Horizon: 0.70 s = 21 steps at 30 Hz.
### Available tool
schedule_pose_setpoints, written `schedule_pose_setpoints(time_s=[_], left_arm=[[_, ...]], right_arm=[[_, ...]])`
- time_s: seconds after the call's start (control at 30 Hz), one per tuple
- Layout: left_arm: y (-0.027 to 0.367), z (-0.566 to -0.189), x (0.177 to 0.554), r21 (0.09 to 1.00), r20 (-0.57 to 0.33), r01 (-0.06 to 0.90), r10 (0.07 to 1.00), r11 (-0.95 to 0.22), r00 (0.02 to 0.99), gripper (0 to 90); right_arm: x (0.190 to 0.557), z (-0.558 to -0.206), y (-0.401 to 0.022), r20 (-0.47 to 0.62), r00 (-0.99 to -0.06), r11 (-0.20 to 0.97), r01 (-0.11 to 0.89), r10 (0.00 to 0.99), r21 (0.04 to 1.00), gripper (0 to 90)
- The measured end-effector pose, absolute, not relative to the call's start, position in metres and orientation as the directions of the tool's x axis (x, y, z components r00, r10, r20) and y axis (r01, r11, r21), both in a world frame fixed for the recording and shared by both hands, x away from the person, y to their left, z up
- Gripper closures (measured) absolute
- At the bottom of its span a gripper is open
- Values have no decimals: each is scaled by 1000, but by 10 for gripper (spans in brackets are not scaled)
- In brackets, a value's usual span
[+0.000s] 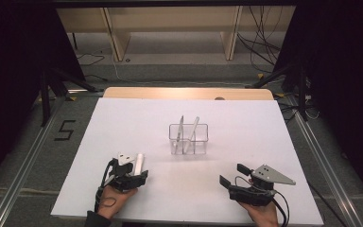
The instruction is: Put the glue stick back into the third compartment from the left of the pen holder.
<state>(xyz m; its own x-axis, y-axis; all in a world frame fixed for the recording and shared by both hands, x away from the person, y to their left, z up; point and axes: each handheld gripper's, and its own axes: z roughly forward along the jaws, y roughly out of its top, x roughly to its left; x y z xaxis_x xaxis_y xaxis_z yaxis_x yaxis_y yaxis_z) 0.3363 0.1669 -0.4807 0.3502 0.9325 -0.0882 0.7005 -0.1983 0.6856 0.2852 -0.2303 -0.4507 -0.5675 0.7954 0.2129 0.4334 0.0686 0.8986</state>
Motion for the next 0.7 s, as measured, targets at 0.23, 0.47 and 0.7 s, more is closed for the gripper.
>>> schedule_pose_setpoints(time_s=[0.23, 0.47, 0.7], left_arm=[[165, -482, 336, 681, -71, 704, 939, -201, 336, 435], [163, -483, 336, 672, -68, 714, 943, -198, 325, 488], [161, -488, 338, 654, -49, 731, 953, -195, 298, 554]], right_arm=[[283, -450, -231, 209, -571, 72, 429, 794, 900, 192], [282, -451, -228, 206, -575, 80, 432, 792, 898, 193], [281, -450, -229, 207, -575, 78, 431, 792, 899, 195]])
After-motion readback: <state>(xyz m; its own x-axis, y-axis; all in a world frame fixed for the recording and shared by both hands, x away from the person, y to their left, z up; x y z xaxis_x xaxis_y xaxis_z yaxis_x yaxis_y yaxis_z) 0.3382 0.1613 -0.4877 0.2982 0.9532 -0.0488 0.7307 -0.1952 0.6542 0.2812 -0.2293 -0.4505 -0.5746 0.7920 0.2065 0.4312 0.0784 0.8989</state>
